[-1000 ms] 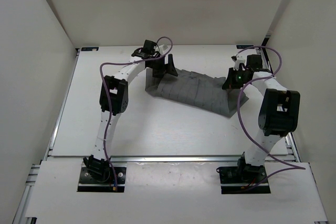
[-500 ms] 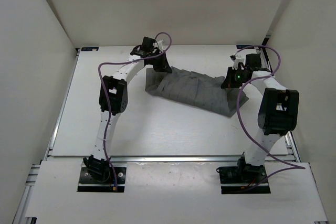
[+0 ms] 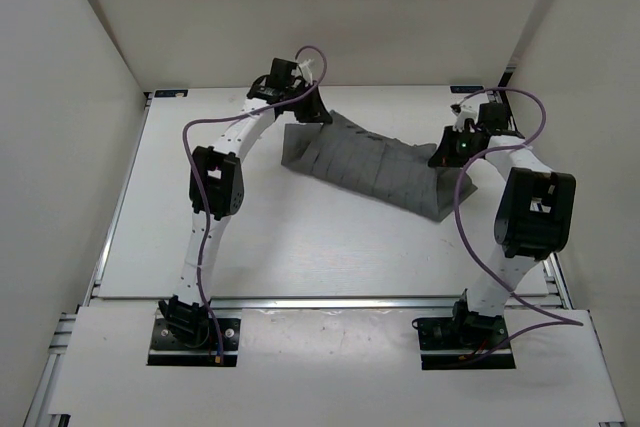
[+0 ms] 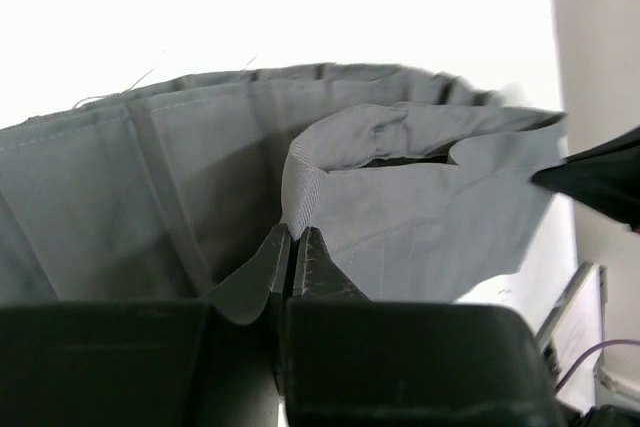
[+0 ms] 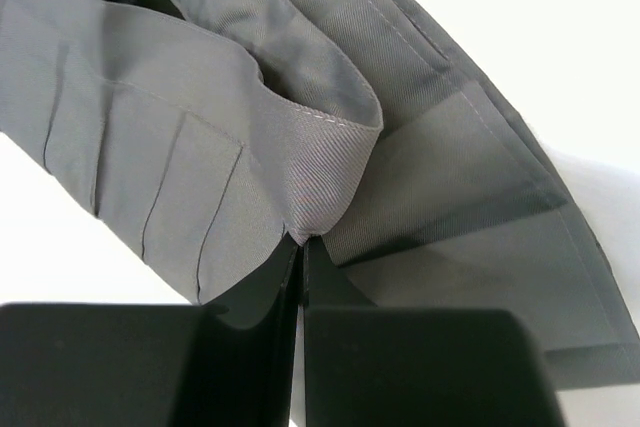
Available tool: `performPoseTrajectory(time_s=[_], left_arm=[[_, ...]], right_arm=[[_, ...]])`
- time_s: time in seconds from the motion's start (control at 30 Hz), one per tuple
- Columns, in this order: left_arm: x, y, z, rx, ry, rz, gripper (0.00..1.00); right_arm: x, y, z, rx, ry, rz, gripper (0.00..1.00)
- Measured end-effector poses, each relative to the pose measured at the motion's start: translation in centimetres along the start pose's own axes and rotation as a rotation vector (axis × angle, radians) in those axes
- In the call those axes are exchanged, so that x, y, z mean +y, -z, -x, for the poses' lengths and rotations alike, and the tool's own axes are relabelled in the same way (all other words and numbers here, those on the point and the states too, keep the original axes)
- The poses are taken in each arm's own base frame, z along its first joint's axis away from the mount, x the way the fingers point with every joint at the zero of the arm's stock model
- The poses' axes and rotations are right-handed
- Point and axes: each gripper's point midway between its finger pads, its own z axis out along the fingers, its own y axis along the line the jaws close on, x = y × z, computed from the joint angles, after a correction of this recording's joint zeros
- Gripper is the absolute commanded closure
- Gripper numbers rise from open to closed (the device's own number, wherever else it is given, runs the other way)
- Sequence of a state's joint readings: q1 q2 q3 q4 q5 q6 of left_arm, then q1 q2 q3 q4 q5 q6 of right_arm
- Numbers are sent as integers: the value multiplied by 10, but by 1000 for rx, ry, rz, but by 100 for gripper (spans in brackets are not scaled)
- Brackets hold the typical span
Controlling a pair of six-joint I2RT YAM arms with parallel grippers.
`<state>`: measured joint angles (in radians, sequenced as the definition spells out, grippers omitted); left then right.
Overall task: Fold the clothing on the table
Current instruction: Fold the skirt
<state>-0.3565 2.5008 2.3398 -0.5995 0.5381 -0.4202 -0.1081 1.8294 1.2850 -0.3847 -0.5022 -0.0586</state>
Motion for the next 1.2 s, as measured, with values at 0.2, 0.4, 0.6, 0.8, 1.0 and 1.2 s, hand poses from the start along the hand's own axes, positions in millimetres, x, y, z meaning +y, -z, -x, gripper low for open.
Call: performPoseTrajectory(time_s=[0.2, 0.4, 0.6, 0.8, 1.0, 1.2], left_arm=[[-23, 8, 40, -124, 8, -59, 100], [-26, 1, 74, -240, 51, -118, 74], [30, -57, 75, -327, 192, -124, 1], [73, -76, 65, -322, 267, -92, 1], [54, -39, 75, -301, 174, -53, 2], [-32, -18, 66, -235, -12, -164, 1]], right_arm=[[-10, 12, 16, -48, -46, -14, 100], [-14, 20, 50, -119, -47, -54, 90], [-62, 2, 67, -127, -123, -232, 2], [-101, 4, 59, -105, -198, -407, 25], [-68, -1, 68, -112, -116, -285, 100], [27, -23, 75, -99, -61, 103, 100]])
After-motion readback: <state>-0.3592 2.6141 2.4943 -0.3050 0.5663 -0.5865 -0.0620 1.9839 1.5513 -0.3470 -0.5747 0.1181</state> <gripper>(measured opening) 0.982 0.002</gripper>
